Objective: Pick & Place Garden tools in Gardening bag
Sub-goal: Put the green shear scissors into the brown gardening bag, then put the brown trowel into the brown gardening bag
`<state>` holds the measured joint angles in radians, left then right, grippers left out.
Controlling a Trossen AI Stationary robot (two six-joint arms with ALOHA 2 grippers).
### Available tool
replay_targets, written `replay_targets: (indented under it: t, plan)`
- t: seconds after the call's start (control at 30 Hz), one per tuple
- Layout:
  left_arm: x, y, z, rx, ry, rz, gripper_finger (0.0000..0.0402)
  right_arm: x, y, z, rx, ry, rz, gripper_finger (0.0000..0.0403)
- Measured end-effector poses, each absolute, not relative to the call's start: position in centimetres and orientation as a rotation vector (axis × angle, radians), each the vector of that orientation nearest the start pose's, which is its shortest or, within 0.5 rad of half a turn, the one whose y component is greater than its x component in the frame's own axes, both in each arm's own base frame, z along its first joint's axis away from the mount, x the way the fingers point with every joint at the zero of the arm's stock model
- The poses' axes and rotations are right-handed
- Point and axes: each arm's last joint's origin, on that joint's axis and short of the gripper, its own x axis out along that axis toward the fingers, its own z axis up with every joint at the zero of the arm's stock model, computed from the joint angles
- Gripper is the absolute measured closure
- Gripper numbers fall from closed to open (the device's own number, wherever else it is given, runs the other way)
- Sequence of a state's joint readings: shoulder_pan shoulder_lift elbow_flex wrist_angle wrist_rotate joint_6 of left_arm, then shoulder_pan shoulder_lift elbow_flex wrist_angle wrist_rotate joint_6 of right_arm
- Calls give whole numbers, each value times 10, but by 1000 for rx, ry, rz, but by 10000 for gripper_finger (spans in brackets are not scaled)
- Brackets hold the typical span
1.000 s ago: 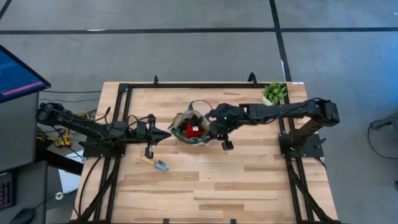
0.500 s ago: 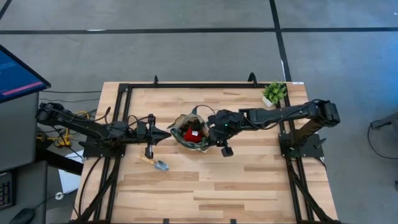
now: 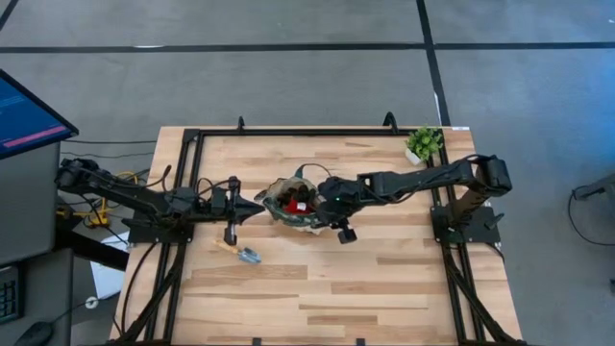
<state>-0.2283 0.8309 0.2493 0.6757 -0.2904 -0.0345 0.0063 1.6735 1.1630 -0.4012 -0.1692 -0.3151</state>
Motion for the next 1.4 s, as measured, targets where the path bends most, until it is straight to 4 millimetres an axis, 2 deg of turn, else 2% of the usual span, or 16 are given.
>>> replay_targets:
  t: [0.27,0.43,0.5,0.7,0.83,0.97,1.2,1.3,1.4]
  plan:
    - [171,-30,221,-57,-87,68,399,355,6,210,-225,911,302,345]
    - [171,-30,221,-57,-87,70,399,354,4,211,-223,915,296,336]
    - [171,-30,221,-57,-87,72,399,354,4,212,-223,912,291,298]
    - [171,-30,221,-57,-87,72,399,349,2,222,-252,904,224,152]
    - [171,-30,221,-57,-87,72,399,340,2,240,-256,866,204,105]
    - [171,-30,221,-57,-87,72,399,328,2,264,-258,794,192,102]
    - [171,-30,221,-79,-88,70,399,297,3,305,-207,698,160,125]
    - [171,-30,221,-109,-89,68,399,283,3,317,-118,686,129,141]
    - [171,-30,221,-115,-90,64,399,272,7,320,-56,711,120,172]
